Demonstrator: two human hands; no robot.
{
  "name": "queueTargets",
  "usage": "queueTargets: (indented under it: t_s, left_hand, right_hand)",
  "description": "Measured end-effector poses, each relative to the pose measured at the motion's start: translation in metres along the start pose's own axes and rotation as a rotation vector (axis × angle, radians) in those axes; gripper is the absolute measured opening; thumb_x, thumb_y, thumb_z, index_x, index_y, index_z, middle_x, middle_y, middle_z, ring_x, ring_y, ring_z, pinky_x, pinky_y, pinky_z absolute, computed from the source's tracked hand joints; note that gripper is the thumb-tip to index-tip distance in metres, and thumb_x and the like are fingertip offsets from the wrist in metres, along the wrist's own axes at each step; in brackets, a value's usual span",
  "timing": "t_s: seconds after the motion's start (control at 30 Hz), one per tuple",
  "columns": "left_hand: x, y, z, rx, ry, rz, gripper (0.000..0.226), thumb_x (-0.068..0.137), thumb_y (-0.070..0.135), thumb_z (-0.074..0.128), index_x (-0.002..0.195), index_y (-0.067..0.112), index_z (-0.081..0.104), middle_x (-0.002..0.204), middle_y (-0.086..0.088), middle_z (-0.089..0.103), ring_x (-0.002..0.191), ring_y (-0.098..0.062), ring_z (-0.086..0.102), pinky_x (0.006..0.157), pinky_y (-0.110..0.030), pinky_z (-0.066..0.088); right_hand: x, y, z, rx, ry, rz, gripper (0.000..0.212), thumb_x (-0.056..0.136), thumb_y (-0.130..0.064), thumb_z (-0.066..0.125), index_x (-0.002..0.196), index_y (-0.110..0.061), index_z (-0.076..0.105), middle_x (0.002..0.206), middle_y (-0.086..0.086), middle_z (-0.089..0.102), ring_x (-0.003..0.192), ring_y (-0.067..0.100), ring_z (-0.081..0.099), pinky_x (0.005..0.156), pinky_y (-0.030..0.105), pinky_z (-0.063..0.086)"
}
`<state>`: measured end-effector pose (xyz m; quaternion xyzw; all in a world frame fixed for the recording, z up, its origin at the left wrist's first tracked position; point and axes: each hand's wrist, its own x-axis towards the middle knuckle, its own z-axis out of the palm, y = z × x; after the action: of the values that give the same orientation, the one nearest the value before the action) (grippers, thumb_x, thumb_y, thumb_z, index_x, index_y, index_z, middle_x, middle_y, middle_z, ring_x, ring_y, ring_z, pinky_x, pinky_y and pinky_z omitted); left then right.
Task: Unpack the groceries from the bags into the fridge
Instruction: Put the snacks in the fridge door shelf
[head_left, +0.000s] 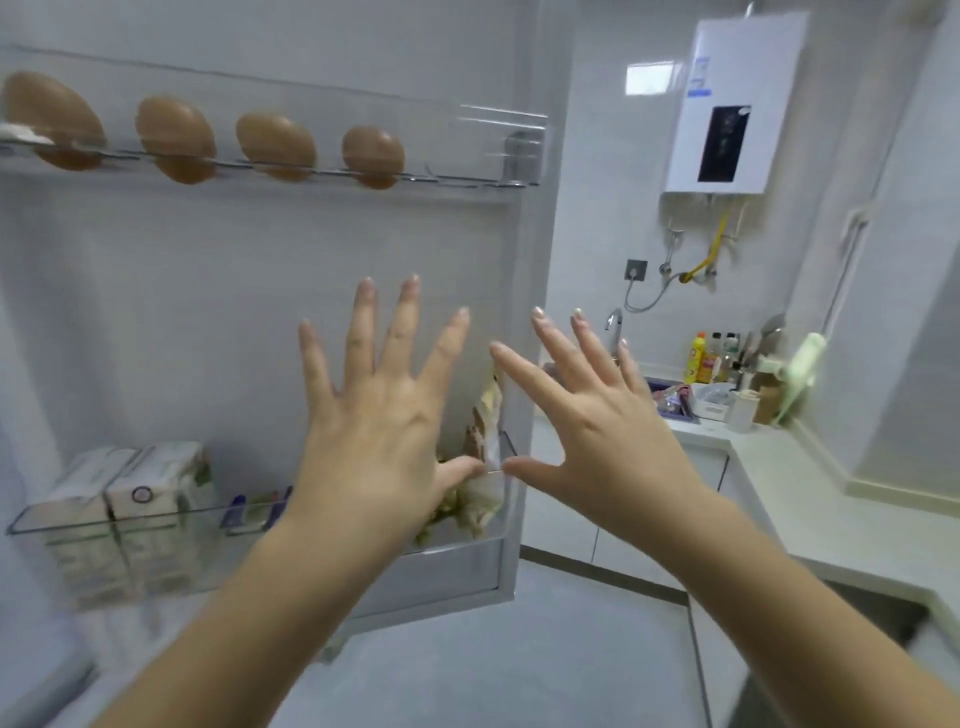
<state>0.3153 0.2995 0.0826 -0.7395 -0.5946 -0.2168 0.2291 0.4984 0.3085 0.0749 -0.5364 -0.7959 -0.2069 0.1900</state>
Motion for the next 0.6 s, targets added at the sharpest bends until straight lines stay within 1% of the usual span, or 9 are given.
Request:
queueTargets:
  t_s: [0.07,0.13,0.17,0.2,0.27,0.33,0.37,0.53,0.6]
  left_hand:
    - [-0.005,0.042,0.009,-0.08,0.037,0.052,0.117,0.073,0.076,0.054,0.143,0.037,-0.031,0.151,-0.001,-0.042,0.137,-0.03,-0.041,0.109,-0.062,-0.019]
    - [-0.01,0.086,0.019,-0.146,0.057,0.118,0.118,0.07,0.076,0.058,0.149,0.035,-0.021,0.156,-0.004,-0.033,0.141,-0.032,-0.035,0.108,-0.063,-0.019]
    - [-0.013,0.107,0.023,-0.185,0.053,0.142,0.119,0.068,0.075,0.06,0.151,0.034,-0.014,0.158,-0.005,-0.028,0.142,-0.033,-0.032,0.108,-0.064,-0.018]
    - [-0.015,0.13,0.026,-0.216,0.035,0.161,0.119,0.068,0.075,0.061,0.152,0.034,-0.012,0.159,-0.005,-0.027,0.142,-0.032,-0.032,0.108,-0.065,-0.017]
    - [-0.02,0.175,0.032,-0.248,-0.015,0.188,0.118,0.072,0.075,0.058,0.149,0.035,-0.023,0.155,-0.003,-0.036,0.138,-0.031,-0.039,0.108,-0.066,-0.018]
    - [-0.025,0.219,0.035,-0.268,-0.052,0.222,0.118,0.075,0.076,0.054,0.142,0.034,-0.035,0.15,-0.003,-0.043,0.135,-0.031,-0.044,0.107,-0.065,-0.019]
    - [-0.028,0.24,0.037,-0.282,-0.068,0.239,0.119,0.075,0.076,0.053,0.139,0.034,-0.038,0.149,-0.004,-0.045,0.134,-0.031,-0.045,0.107,-0.065,-0.02]
    - [-0.045,0.339,0.053,-0.384,-0.207,0.341,0.118,0.075,0.079,0.049,0.143,0.033,-0.035,0.149,-0.006,-0.045,0.134,-0.033,-0.044,0.109,-0.068,-0.015]
    - [-0.054,0.377,0.061,-0.398,-0.271,0.406,0.117,0.075,0.08,0.048,0.146,0.032,-0.031,0.151,-0.007,-0.042,0.135,-0.034,-0.042,0.108,-0.069,-0.016]
  right_hand:
    - [-0.034,0.03,-0.004,-0.033,0.009,0.088,0.096,0.084,-0.065,0.055,0.148,-0.048,-0.013,0.161,-0.004,-0.021,0.146,0.024,-0.027,0.118,0.052,-0.008]
    - [-0.069,0.063,-0.009,-0.08,-0.018,0.2,0.095,0.085,-0.066,0.051,0.145,-0.048,-0.021,0.16,-0.003,-0.025,0.144,0.025,-0.03,0.117,0.052,-0.011]
    - [-0.087,0.078,-0.011,-0.109,-0.036,0.254,0.093,0.086,-0.067,0.049,0.144,-0.048,-0.023,0.159,-0.003,-0.027,0.144,0.026,-0.031,0.116,0.052,-0.013]
    - [-0.106,0.095,-0.013,-0.136,-0.05,0.302,0.092,0.087,-0.067,0.047,0.144,-0.048,-0.023,0.159,-0.002,-0.028,0.144,0.027,-0.031,0.114,0.051,-0.015]
    - [-0.143,0.124,-0.019,-0.174,-0.078,0.387,0.092,0.088,-0.067,0.046,0.144,-0.048,-0.024,0.159,-0.001,-0.028,0.144,0.028,-0.032,0.111,0.05,-0.017]
    - [-0.18,0.149,-0.026,-0.207,-0.11,0.459,0.092,0.088,-0.067,0.046,0.143,-0.047,-0.025,0.158,-0.001,-0.03,0.143,0.029,-0.033,0.11,0.053,-0.018]
    - [-0.198,0.16,-0.03,-0.225,-0.127,0.494,0.092,0.088,-0.067,0.045,0.143,-0.046,-0.026,0.158,-0.001,-0.031,0.143,0.029,-0.033,0.111,0.055,-0.018]
    - [-0.284,0.208,-0.055,-0.313,-0.228,0.715,0.088,0.091,-0.068,0.039,0.147,-0.043,-0.024,0.156,0.002,-0.035,0.142,0.033,-0.034,0.115,0.061,-0.011]
    - [-0.316,0.225,-0.062,-0.338,-0.265,0.812,0.087,0.092,-0.067,0.037,0.147,-0.042,-0.024,0.156,0.003,-0.034,0.143,0.034,-0.032,0.114,0.062,-0.01]
